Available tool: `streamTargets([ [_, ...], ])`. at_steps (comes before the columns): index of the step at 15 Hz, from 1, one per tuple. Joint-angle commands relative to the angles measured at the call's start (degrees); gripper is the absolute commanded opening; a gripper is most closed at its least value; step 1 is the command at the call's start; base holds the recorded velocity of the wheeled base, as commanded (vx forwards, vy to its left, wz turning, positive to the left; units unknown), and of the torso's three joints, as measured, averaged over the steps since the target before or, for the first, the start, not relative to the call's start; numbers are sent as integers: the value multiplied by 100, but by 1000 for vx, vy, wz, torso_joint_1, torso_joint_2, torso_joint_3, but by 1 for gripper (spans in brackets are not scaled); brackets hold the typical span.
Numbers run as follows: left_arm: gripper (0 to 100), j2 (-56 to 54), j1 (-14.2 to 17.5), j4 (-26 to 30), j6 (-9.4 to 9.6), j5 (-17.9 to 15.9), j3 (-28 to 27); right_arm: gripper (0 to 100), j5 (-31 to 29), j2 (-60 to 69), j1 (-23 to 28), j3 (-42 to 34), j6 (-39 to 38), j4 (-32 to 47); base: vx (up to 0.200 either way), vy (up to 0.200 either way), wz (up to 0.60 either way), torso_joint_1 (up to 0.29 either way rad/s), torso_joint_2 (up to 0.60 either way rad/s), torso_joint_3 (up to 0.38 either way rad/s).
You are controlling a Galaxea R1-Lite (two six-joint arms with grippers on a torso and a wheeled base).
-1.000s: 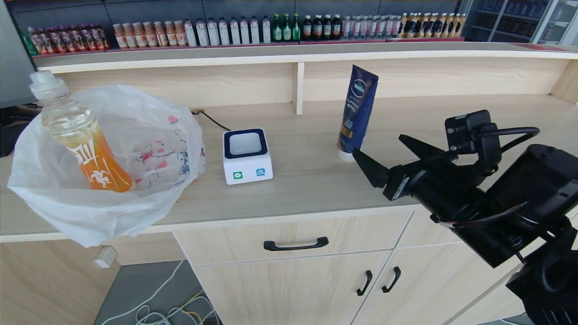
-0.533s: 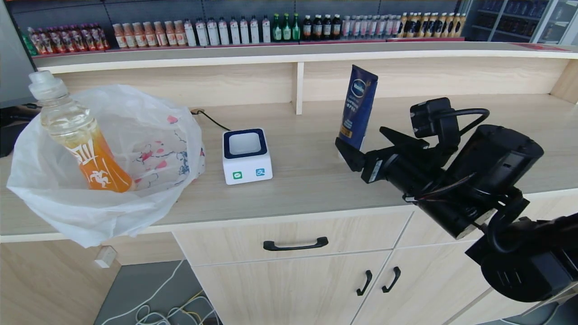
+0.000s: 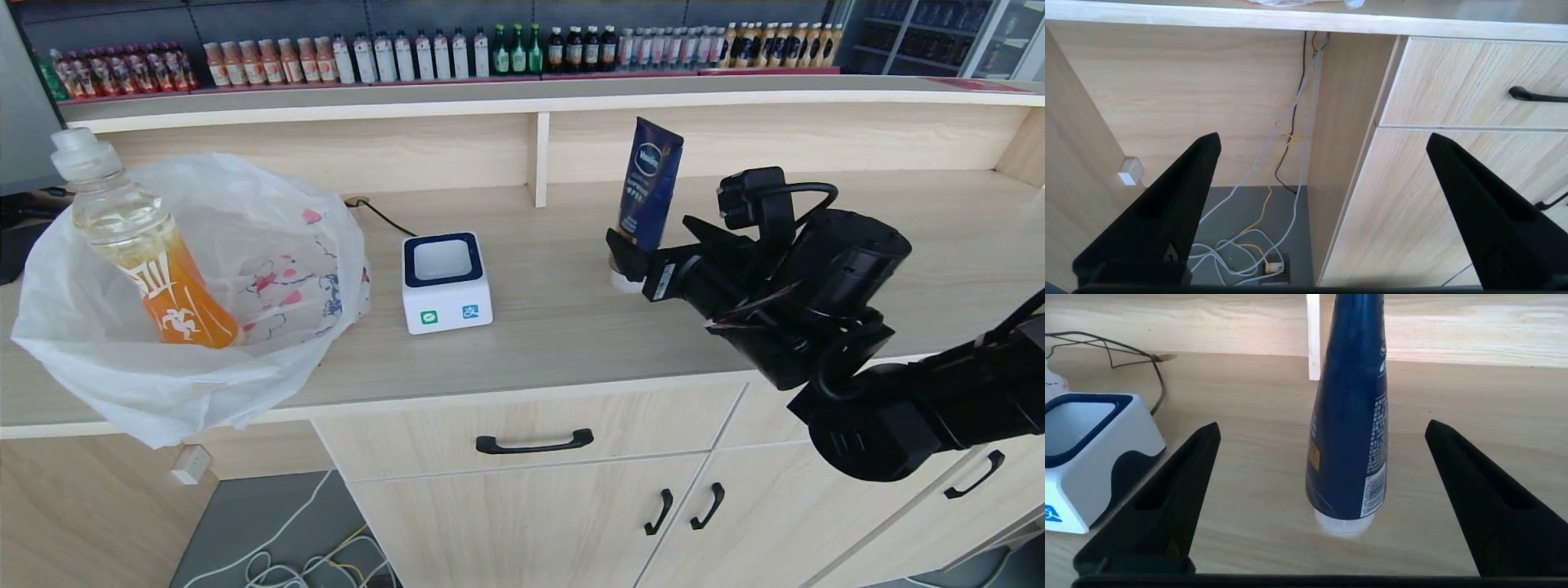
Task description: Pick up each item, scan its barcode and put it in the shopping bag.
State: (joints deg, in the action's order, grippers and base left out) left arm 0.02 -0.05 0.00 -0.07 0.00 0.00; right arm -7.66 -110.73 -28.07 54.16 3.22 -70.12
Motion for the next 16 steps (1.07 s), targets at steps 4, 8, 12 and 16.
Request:
streamTargets([
  [4,100,-2,5,0,-1,0,0,100,-8,-371,109,226,-102,-10,0,0,0,0,0,0],
  [8,100,-2,5,0,-1,0,0,100,10,-661,127,675,-102,7,0,0,0,0,0,0],
  [12,100,-2,5,0,-1,0,0,100,10,-907,206,1219,-102,209,0,0,0,0,0,0],
  [16,100,-2,5,0,-1,0,0,100,10,-1153,215,1782,-85,350,0,0,0,0,0,0],
])
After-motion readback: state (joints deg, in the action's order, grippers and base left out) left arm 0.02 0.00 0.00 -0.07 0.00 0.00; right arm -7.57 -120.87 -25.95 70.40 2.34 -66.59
